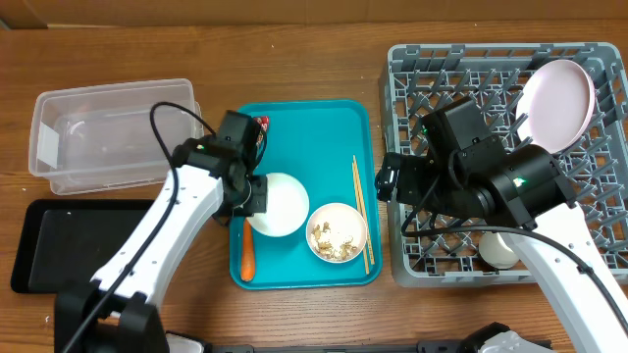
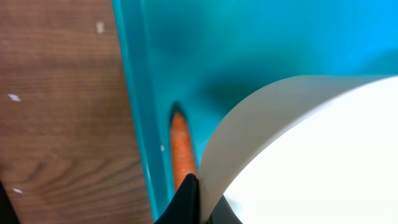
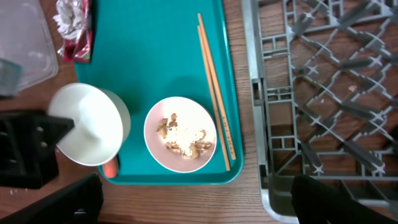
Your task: Sort waste into correct bins and load items into the dishwasher
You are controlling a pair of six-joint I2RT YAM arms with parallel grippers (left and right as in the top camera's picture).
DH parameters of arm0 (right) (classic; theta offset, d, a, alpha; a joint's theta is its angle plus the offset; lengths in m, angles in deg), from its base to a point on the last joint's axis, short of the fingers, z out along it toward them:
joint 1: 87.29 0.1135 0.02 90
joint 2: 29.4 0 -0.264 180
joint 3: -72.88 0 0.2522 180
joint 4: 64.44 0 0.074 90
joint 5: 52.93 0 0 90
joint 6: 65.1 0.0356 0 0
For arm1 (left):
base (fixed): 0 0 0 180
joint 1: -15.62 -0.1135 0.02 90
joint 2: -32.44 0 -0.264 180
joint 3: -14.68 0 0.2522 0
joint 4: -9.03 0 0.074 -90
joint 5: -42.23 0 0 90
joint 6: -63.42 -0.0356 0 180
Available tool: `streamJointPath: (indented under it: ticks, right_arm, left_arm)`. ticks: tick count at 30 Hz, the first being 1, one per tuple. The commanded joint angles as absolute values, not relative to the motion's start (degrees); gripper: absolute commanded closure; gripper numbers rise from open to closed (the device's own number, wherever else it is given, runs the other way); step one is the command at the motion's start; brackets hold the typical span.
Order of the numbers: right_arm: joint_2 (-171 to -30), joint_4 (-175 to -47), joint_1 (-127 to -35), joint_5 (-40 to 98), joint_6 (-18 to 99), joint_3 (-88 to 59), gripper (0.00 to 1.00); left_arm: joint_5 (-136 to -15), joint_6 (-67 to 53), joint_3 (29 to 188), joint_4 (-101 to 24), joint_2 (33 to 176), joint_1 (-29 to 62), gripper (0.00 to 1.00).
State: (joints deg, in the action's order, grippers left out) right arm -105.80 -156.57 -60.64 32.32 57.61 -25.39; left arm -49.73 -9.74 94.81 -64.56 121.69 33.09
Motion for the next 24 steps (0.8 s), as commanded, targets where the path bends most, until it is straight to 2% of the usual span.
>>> streamJointPath:
  ticks: [1, 5, 10, 13, 16, 19, 20, 24]
  right_arm:
    - [-104.9, -154.95, -59.92, 26.61, 50.96, -25.37, 0.0]
    - [-104.95, -150.86, -57.32, 17.72, 44.58, -25.33, 0.04]
    - [-105.49, -145.24, -52.53, 17.74, 45.02, -25.26, 0.05]
    - [-106.87, -145.48, -50.5, 22.68, 48.67, -25.26, 0.11]
    - [-108.66, -147.47, -49.12, 31.97, 52.39, -25.24, 0.11]
    - [-110.72, -146.51, -48.73, 32.49, 53.22, -25.24, 0.11]
    - [-111.39, -146.1, -48.7, 32.49, 53.74, -25.24, 0.13]
    - [-113.58, -145.07, -48.73, 32.45, 55.18, -25.26, 0.43]
  left_arm:
    - [-56.13, -12.38, 98.31, -64.89, 118.06, 32.72, 0.96]
    - [-63.1, -12.45, 100.34, -63.28, 115.35, 32.72, 0.96]
    - [-71.06, -12.4, 101.0, -60.91, 112.75, 33.0, 0.96]
    - [-71.24, -12.42, 101.0, -60.78, 111.11, 32.98, 0.96]
    - [-71.21, -12.42, 101.0, -60.83, 109.01, 33.0, 0.96]
    - [-71.43, -12.38, 101.0, -60.72, 106.57, 33.0, 0.96]
    - [-71.65, -12.23, 101.0, -60.67, 105.69, 33.0, 0.96]
    - [-72.94, -11.94, 101.0, -60.65, 102.3, 33.0, 0.96]
